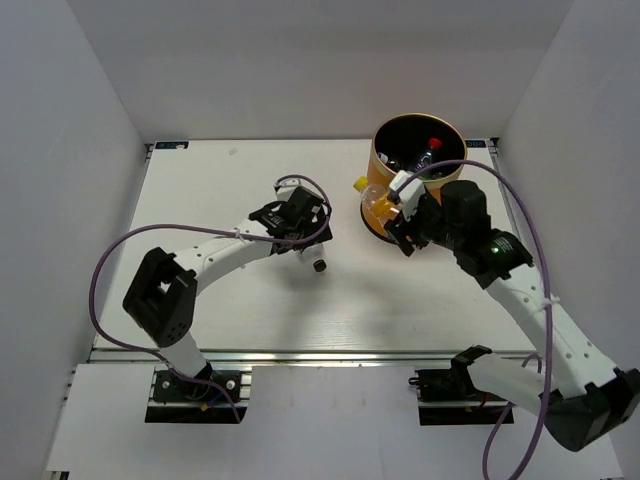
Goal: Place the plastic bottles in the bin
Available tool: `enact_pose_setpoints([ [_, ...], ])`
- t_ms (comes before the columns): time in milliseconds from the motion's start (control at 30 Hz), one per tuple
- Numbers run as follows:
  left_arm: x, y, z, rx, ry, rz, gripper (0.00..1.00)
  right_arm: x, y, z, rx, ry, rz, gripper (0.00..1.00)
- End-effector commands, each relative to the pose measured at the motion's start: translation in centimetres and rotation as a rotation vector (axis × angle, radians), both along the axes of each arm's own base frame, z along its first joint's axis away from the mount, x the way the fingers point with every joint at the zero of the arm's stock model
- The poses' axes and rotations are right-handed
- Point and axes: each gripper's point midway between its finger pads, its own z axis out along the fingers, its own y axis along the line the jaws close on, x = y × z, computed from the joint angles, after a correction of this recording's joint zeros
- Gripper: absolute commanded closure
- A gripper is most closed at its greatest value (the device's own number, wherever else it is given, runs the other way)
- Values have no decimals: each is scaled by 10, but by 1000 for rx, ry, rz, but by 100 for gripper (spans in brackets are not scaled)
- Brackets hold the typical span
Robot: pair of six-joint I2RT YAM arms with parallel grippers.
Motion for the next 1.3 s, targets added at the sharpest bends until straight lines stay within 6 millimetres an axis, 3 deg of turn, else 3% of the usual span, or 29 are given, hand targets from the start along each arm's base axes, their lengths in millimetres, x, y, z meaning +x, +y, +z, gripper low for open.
enact_pose_setpoints([
  [0,-8,20,-9,74,67,90,0,7,-9,58,84,-140,-90,70],
  [67,-11,23,-13,87,81,90,0,23,-17,86,119,-247,-169,67],
  [133,-15,29,-21,116,100,95,0,50,-34,101,96,-316,-304,67],
  [233,-18,32,-27,136,121,94,0,79,-40,127,114,-389,-382,67],
  [300,-18,34,-35,163,129,92,0,96,-40,131,102,-385,-404,67],
  [333,-18,34,-35,163,129,92,0,108,-40,145,115,-402,-419,67],
  [400,-19,36,-47,189,148,82,0,134,-39,128,78,-364,-448,67],
  [433,-20,37,-51,202,154,73,0,141,-45,151,100,-400,-470,67],
  [467,-20,37,-54,209,161,73,0,159,-39,131,65,-354,-469,61],
  [500,-20,37,-57,215,168,73,0,162,-40,122,46,-317,-469,55],
  [533,-21,38,-64,234,181,64,0,166,-41,146,81,-335,-465,46],
  [600,-23,38,-70,238,197,59,0,175,-38,107,11,-208,-452,21],
  [700,-24,39,-79,256,216,58,0,173,-39,77,-15,-126,-425,10],
  [733,-23,38,-79,250,210,58,0,168,-38,79,-5,-127,-413,10],
  [767,-24,38,-84,259,220,58,0,167,-40,66,-8,-112,-412,10],
  [833,-25,39,-89,269,230,58,0,158,-45,80,18,-146,-411,10],
  [867,-22,39,-90,276,226,62,5,142,-49,91,60,-167,-396,10],
  [933,-22,39,-90,282,225,53,9,136,-47,79,66,-145,-380,10],
  [967,-19,39,-90,288,218,58,11,119,-46,101,113,-189,-347,10],
  [1000,-16,39,-86,293,209,63,14,114,-47,103,126,-197,-338,10],
  [1067,-15,41,-90,316,216,58,29,99,-40,88,140,-162,-287,10],
  [1133,-11,38,-87,320,212,48,42,77,-43,100,168,-202,-263,10],
  [1233,-7,36,-79,328,200,41,56,56,-45,92,170,-194,-237,10],
  [1267,-3,31,-73,329,178,27,67,49,-46,78,156,-165,-228,10],
])
